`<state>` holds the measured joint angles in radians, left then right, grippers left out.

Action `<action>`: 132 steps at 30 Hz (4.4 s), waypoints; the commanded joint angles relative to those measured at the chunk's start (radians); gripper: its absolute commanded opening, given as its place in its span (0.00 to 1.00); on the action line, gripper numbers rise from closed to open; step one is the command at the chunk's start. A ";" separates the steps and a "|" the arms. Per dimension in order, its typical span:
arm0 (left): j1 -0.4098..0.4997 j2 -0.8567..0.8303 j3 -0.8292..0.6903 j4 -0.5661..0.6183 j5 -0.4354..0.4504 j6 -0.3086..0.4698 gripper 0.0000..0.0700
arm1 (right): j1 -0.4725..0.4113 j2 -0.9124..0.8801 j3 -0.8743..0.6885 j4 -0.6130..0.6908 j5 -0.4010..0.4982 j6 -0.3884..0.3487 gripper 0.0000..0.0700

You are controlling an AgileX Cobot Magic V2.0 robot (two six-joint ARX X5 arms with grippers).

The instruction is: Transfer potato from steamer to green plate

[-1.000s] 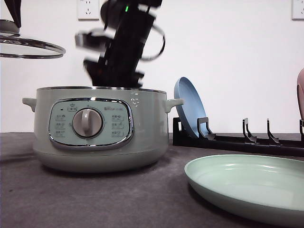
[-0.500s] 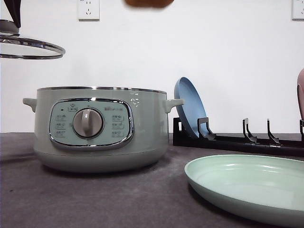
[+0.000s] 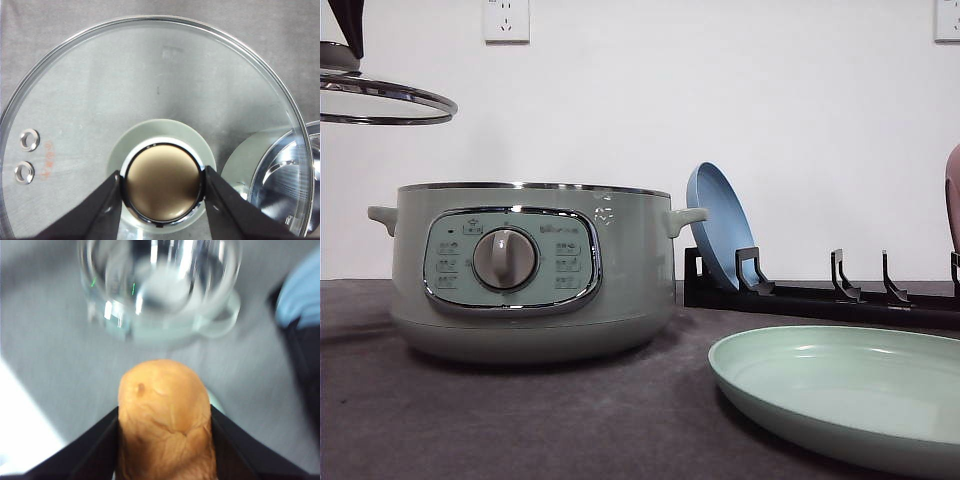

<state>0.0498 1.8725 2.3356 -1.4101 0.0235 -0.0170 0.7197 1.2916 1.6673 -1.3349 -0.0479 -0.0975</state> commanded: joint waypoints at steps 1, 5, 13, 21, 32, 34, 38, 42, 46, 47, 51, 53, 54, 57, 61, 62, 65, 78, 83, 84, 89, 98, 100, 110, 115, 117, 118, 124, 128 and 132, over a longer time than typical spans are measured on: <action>0.003 -0.009 0.049 0.010 -0.002 -0.003 0.00 | 0.009 -0.036 -0.070 -0.009 0.003 0.063 0.24; 0.007 -0.009 0.049 0.010 -0.002 -0.003 0.00 | 0.008 -0.138 -0.278 0.075 0.019 0.118 0.24; 0.010 -0.009 0.049 0.011 -0.002 -0.021 0.00 | -0.028 -0.267 -0.687 0.336 0.071 0.201 0.24; 0.010 -0.009 0.049 0.011 -0.002 -0.024 0.00 | -0.080 -0.223 -0.947 0.660 0.032 0.248 0.24; 0.010 -0.009 0.049 0.011 -0.002 -0.029 0.00 | -0.179 -0.064 -0.986 0.855 -0.043 0.262 0.24; 0.010 -0.009 0.049 0.011 -0.002 -0.029 0.00 | -0.181 -0.036 -0.986 0.863 -0.043 0.262 0.24; 0.010 -0.009 0.049 0.012 -0.002 -0.029 0.00 | -0.181 0.004 -0.986 0.867 -0.042 0.262 0.24; 0.010 -0.009 0.049 0.012 -0.002 -0.029 0.00 | -0.180 0.013 -0.986 0.866 -0.054 0.265 0.24; 0.010 -0.009 0.049 0.012 -0.001 -0.031 0.00 | -0.180 0.012 -0.985 0.866 -0.058 0.270 0.27; 0.010 -0.009 0.049 0.012 -0.001 -0.033 0.00 | -0.180 0.011 -0.985 0.865 -0.058 0.270 0.33; 0.010 -0.009 0.049 0.012 -0.001 -0.040 0.00 | -0.180 -0.012 -0.982 0.859 -0.056 0.272 0.60; 0.010 -0.009 0.049 0.012 -0.001 -0.040 0.00 | -0.180 -0.041 -0.976 0.858 -0.056 0.284 0.67; 0.010 -0.009 0.049 0.012 -0.001 -0.040 0.00 | -0.181 -0.060 -0.971 0.855 -0.056 0.290 0.70; 0.010 -0.009 0.049 0.011 -0.001 -0.040 0.00 | -0.180 -0.136 -0.943 0.821 -0.056 0.301 0.77; 0.010 -0.009 0.049 0.011 -0.001 -0.041 0.00 | -0.180 -0.262 -0.858 0.683 -0.057 0.300 0.87; 0.010 -0.009 0.048 0.011 -0.001 -0.041 0.00 | -0.180 -0.296 -0.828 0.637 -0.057 0.300 0.88; 0.010 -0.009 0.048 0.011 -0.001 -0.041 0.00 | -0.180 -0.391 -0.735 0.507 -0.059 0.300 0.90; 0.009 -0.009 0.048 -0.001 -0.001 -0.055 0.00 | -0.180 -0.653 -0.303 0.205 -0.052 0.343 0.94; -0.008 -0.009 0.048 -0.010 -0.001 -0.056 0.00 | -0.180 -0.668 -0.223 0.143 -0.018 0.352 0.95; -0.013 -0.009 0.048 -0.011 -0.001 -0.056 0.00 | -0.180 -0.668 -0.213 0.130 -0.012 0.352 0.95; -0.049 -0.009 0.048 -0.012 -0.001 -0.066 0.00 | -0.180 -0.668 -0.204 0.119 0.051 0.348 0.95; -0.158 -0.009 0.048 -0.016 0.004 -0.077 0.00 | -0.180 -0.668 -0.204 0.127 0.081 0.348 0.95; -0.193 -0.009 0.048 -0.016 0.004 -0.077 0.00 | -0.180 -0.668 -0.205 0.131 0.082 0.348 0.95; -0.380 -0.005 0.047 -0.015 0.004 -0.077 0.00 | -0.180 -0.667 -0.205 0.149 0.082 0.348 0.95; -0.463 0.003 0.046 -0.014 0.004 -0.068 0.00 | -0.180 -0.667 -0.205 0.170 0.082 0.348 0.95; -0.486 0.006 0.045 -0.015 0.004 -0.053 0.00 | -0.180 -0.667 -0.205 0.176 0.082 0.348 0.95; -0.495 0.008 0.045 -0.015 0.004 -0.049 0.00 | -0.180 -0.667 -0.205 0.177 0.082 0.348 0.95; -0.522 0.011 0.045 -0.018 0.004 -0.047 0.00 | -0.180 -0.667 -0.205 0.178 0.082 0.348 0.95; -0.524 0.011 0.035 -0.024 0.004 -0.047 0.00 | -0.180 -0.667 -0.205 0.179 0.082 0.348 0.95; -0.525 0.011 0.003 -0.027 0.004 -0.047 0.00 | -0.180 -0.667 -0.205 0.179 0.082 0.348 0.95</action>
<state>-0.4677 1.8725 2.3161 -1.4147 0.0275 -0.0692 0.5339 0.6174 1.4448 -1.1694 0.0303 0.2405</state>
